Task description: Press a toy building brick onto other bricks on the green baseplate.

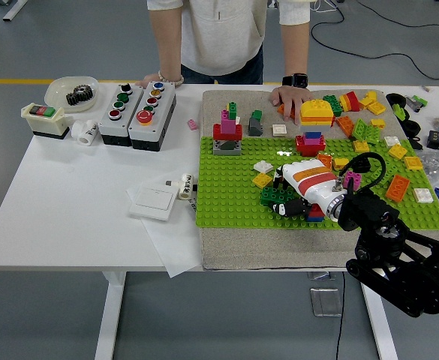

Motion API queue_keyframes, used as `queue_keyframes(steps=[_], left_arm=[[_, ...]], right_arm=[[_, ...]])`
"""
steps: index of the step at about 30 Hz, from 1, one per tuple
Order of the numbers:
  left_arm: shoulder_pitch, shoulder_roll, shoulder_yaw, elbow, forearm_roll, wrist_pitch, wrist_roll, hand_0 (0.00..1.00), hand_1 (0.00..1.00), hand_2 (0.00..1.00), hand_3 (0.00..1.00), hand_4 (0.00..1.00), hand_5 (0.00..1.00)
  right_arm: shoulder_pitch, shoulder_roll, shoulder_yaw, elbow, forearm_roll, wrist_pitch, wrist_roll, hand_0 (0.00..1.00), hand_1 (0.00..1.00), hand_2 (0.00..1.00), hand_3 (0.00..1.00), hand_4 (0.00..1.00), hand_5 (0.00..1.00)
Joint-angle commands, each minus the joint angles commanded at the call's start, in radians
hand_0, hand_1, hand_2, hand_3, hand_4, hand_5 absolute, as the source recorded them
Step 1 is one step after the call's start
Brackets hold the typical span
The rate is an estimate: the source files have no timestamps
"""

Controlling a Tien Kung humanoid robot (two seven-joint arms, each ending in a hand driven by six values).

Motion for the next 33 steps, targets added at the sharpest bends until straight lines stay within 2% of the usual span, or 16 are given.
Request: queue_keyframes(steps=[12, 13, 33], left_arm=[[0.004, 0.001, -0.005, 0.0, 0.007, 0.001, 0.003, 0.541, 0.622, 0.784, 0.804, 0.852, 0.808], [0.005, 0.001, -0.005, 0.0, 0.007, 0.001, 0.003, 0.541, 0.622, 0.785, 0.804, 0.852, 0.809], [0.0, 0.002, 0.003, 0.0, -0.001, -0.002, -0.001, 0.539, 0.618, 0.783, 0.804, 0.852, 0.809]], right_arm=[[-0.004, 0.0, -0.004, -0.002, 0.003, -0.006, 0.01, 0.26, 0.363, 0.463, 0.507, 0.715, 0.443], [-0.004, 0.0, -0.004, -0.002, 0.004, -0.006, 0.012, 0.225, 0.347, 0.455, 0.503, 0.7, 0.45], [-0.004, -0.009, -0.001, 0.0, 0.018, -0.006, 0.034, 0.175, 0.298, 0.418, 0.49, 0.639, 0.447]])
